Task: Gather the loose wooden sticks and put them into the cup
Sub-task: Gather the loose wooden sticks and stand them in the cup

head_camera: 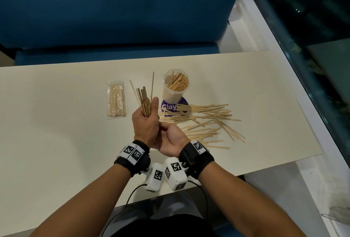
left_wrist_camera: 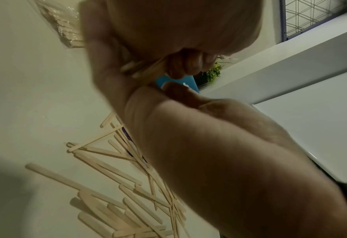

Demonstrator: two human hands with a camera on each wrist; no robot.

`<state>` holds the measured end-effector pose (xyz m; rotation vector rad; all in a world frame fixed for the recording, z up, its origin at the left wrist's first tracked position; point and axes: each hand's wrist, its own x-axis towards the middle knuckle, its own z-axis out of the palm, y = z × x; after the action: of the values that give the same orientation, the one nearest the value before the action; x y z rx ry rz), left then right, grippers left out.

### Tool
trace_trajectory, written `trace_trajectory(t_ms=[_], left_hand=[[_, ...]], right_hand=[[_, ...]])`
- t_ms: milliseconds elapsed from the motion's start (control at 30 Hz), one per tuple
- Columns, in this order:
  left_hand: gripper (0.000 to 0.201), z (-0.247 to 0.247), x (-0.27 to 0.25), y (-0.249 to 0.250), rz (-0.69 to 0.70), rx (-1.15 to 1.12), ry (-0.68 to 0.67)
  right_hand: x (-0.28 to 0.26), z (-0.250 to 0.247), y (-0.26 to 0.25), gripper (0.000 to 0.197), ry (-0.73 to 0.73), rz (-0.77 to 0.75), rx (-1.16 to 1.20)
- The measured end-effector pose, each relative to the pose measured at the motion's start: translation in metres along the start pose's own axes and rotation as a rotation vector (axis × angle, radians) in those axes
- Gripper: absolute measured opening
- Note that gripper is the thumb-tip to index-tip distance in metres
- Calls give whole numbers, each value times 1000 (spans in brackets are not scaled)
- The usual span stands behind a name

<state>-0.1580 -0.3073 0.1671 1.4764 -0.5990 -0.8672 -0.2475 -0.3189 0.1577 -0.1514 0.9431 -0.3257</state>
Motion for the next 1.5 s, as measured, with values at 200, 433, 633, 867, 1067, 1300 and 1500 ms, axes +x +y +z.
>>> trace_trajectory(t_ms=[200, 433, 633, 867, 1067, 1300, 1500], left_hand=[[45, -6, -7, 1, 58, 103, -182], [65, -20, -12, -7, -7, 203, -283], [58, -27, -4, -9, -69, 212, -300], [53, -48, 4, -20, -199, 189, -317], [62, -40, 14, -7, -322, 119, -274], [73, -26, 5, -11, -321, 20, -295], [53, -29, 2, -7, -319, -28, -231]], right_hand=[[-16, 23, -51, 51, 219, -572, -527], [-39, 40, -93, 17, 339, -1056, -864], [-44, 27, -85, 17, 201, -888, -738], [-57, 24, -101, 13, 455, -1133, -624], [-46, 28, -76, 14, 348, -903, -990], [-21, 44, -42, 7, 387, -924, -983], [-16, 40, -45, 17, 375, -941, -1038]])
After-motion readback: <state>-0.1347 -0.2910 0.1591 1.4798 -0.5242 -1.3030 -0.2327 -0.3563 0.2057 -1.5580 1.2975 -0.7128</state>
